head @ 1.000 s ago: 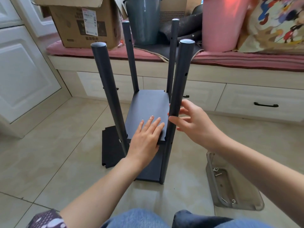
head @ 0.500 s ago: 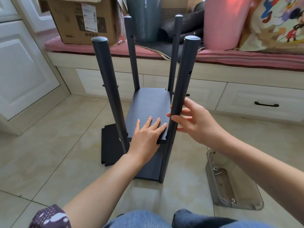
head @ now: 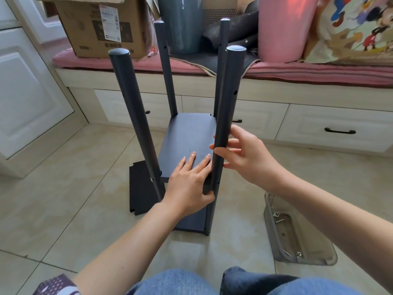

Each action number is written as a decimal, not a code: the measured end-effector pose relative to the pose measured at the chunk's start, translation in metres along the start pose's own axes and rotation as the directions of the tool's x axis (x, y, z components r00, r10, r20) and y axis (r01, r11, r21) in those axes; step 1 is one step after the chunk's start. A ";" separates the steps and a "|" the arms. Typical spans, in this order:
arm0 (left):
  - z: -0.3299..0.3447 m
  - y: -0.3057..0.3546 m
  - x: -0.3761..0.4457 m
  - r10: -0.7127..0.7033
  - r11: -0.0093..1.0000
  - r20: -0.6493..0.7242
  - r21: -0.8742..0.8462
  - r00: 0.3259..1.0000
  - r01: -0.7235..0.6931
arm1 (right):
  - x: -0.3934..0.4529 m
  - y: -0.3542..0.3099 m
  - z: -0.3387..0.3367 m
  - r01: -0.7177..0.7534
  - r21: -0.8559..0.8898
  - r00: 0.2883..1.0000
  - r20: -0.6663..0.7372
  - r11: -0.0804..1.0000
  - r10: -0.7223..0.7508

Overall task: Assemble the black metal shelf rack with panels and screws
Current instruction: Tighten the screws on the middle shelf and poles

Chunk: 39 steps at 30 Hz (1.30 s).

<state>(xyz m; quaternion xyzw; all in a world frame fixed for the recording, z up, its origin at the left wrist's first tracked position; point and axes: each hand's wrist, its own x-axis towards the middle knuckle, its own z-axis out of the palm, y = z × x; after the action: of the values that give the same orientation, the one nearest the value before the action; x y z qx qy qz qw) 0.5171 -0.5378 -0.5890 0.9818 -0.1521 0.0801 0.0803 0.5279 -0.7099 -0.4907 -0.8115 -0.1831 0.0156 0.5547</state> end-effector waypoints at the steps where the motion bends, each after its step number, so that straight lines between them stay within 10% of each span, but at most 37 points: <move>1: 0.000 0.000 0.000 -0.005 1.000 0.005 -0.006 1.000 0.005 | 0.000 0.000 0.000 -0.001 0.007 1.000 -0.001 1.000 0.001; 21: 0.004 0.012 -0.003 -0.074 0.997 -0.143 0.014 0.987 0.077 | -0.040 0.136 -0.063 -0.305 0.107 0.944 -0.094 0.946 0.315; 29: 0.014 0.018 -0.004 0.013 0.994 -0.387 0.103 0.922 0.029 | -0.090 0.247 -0.093 -0.602 -0.246 0.798 -0.143 0.759 0.586; 39: 0.024 0.016 -0.002 0.039 0.983 -0.424 0.177 0.905 0.041 | -0.109 0.326 -0.078 -0.591 -0.688 0.551 0.036 0.421 0.833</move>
<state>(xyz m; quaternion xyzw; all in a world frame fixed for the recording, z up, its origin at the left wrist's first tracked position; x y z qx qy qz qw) 0.5130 -0.5566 -0.6110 0.9440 -0.1223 0.3056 0.0215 0.5356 -0.9172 -0.7759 -0.9194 0.0912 0.3495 0.1556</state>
